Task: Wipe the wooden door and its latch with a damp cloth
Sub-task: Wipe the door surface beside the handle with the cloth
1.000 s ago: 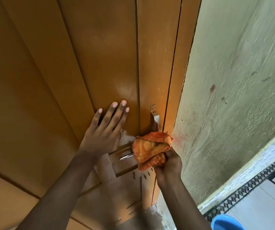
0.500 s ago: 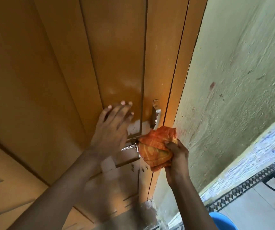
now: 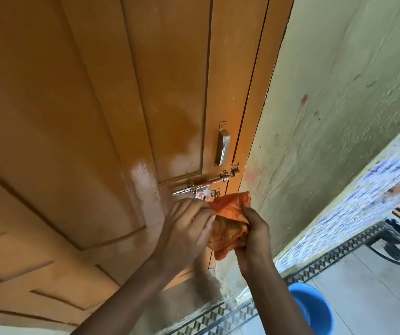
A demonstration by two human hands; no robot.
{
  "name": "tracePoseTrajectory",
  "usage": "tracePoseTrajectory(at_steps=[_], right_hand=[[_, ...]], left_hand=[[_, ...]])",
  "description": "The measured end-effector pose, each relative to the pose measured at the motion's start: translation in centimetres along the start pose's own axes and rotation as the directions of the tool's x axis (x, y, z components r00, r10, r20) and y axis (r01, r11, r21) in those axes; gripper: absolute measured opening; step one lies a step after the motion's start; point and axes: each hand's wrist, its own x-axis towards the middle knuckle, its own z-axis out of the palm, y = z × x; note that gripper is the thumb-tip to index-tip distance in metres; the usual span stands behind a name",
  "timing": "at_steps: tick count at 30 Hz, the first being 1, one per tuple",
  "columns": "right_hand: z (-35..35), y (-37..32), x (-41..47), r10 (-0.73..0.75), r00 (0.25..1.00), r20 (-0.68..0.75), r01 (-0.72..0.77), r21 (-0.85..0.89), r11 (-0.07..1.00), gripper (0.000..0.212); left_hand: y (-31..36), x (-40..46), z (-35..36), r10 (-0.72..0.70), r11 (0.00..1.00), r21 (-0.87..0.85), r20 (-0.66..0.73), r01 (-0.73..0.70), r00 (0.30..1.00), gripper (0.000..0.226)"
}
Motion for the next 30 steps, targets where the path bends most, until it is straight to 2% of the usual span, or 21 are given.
tracePoseTrajectory(at_steps=[2,6,8,10,12,14,16,18,19,20,21,23,24,25,27,30], right_hand=[[-0.3,0.0,-0.1,0.076,0.997,-0.006,-0.076,0.012,0.997,0.031],[-0.4,-0.4,0.1,0.161,0.987,-0.015,-0.159,0.074,0.984,0.026],[-0.7,-0.7,0.5,0.187,0.982,0.012,-0.187,0.114,0.976,0.029],[-1.0,-1.5,0.3,0.219,0.97,0.103,-0.233,0.152,0.96,0.033],[-1.5,-1.9,0.6,0.195,0.967,0.166,-0.216,0.123,0.969,0.021],[-2.0,-1.9,1.2,0.139,0.977,0.164,-0.146,0.03,0.989,0.007],[-2.5,-2.0,1.9,0.07,0.98,0.187,-0.051,-0.103,0.993,0.013],[-2.8,-2.6,2.2,0.038,0.962,0.27,0.021,-0.21,0.977,0.025],[-2.9,-3.2,2.3,0.026,0.947,0.32,0.064,-0.265,0.962,0.028],[-2.9,-3.8,2.4,0.013,0.928,0.373,0.111,-0.311,0.944,0.031],[-3.0,-4.2,2.6,0.0,0.913,0.409,0.152,-0.339,0.929,0.034],[-3.3,-5.0,3.1,-0.06,0.905,0.422,0.214,-0.328,0.92,0.035],[-3.4,-5.3,3.4,-0.096,0.914,0.393,0.235,-0.323,0.917,0.035],[-3.5,-5.4,3.5,-0.115,0.929,0.351,0.234,-0.32,0.918,0.034],[-3.7,-5.2,3.4,-0.074,0.957,0.279,0.152,-0.269,0.951,0.031],[-3.9,-4.6,2.6,0.097,0.95,0.296,0.007,-0.334,0.943,0.055]], left_hand=[[1.5,-0.3,-0.2,0.03,0.999,0.01,0.025,-0.031,0.999,0.005],[3.9,-1.6,1.0,0.088,0.996,0.001,0.186,-0.09,0.979,0.011],[4.5,-2.0,1.8,0.037,0.999,-0.024,0.194,-0.033,0.98,0.01],[4.8,-2.1,2.6,-0.029,0.999,-0.035,0.177,0.035,0.984,0.009],[5.2,-2.1,3.1,-0.077,0.993,-0.075,0.176,0.092,0.981,0.014],[5.7,-2.0,3.2,-0.178,0.964,-0.169,0.167,0.206,0.97,0.019],[5.9,-1.6,3.3,-0.347,0.909,-0.211,0.091,0.359,0.933,0.018],[5.0,-0.8,3.7,-0.503,0.848,-0.197,-0.008,0.492,0.864,0.021],[4.4,-0.3,3.7,-0.563,0.811,-0.198,-0.012,0.55,0.826,0.027],[3.7,0.3,3.8,-0.608,0.766,-0.238,0.03,0.597,0.793,0.034],[3.0,0.9,3.7,-0.642,0.694,-0.318,0.132,0.646,0.755,0.038],[1.9,1.9,3.2,-0.65,0.469,-0.479,0.382,0.742,0.657,0.037],[1.5,2.1,3.0,-0.644,0.399,-0.503,0.44,0.766,0.625,0.032],[1.3,2.0,2.9,-0.654,0.39,-0.494,0.446,0.777,0.611,0.029],[1.3,1.8,2.8,-0.669,0.437,-0.464,0.404,0.77,0.624,0.038],[1.9,1.8,2.7,-0.678,0.567,-0.398,0.27,0.721,0.683,0.044]])
